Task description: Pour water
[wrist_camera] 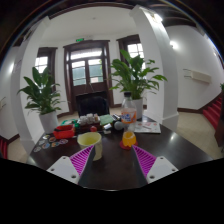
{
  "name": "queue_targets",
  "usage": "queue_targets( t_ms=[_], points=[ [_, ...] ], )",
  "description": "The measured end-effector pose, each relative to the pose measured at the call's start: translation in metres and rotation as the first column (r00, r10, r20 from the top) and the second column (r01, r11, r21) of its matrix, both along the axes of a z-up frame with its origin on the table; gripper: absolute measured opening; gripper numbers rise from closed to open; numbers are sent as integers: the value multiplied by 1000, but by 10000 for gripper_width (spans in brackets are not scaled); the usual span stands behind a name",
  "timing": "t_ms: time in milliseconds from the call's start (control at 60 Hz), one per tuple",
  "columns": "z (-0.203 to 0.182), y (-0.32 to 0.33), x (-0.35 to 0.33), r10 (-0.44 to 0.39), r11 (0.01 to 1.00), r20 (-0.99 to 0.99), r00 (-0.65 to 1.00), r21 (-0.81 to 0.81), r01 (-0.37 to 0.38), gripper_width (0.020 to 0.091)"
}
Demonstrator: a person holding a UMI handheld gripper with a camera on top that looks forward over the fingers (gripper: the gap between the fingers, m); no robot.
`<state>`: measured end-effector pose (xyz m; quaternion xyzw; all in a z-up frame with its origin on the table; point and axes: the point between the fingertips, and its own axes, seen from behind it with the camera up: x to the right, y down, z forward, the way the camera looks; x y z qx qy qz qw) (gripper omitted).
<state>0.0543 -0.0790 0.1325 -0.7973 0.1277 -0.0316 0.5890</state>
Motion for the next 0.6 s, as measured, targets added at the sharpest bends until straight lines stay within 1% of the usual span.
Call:
queue_targets(
  t_ms=[67, 133, 333, 467, 600],
  points=[
    [14, -13, -20, 40, 999, 13, 999, 1, -40, 711],
    [28, -23, -38, 63, 998, 22, 998, -2, -63, 711],
    [64, -41, -77, 107, 993, 31, 994, 50, -109, 709],
    [71, -48, -94, 144, 988, 59, 988, 48, -147, 710],
    [68, -57, -103, 166, 985, 82, 983, 37, -169, 711]
  ],
)
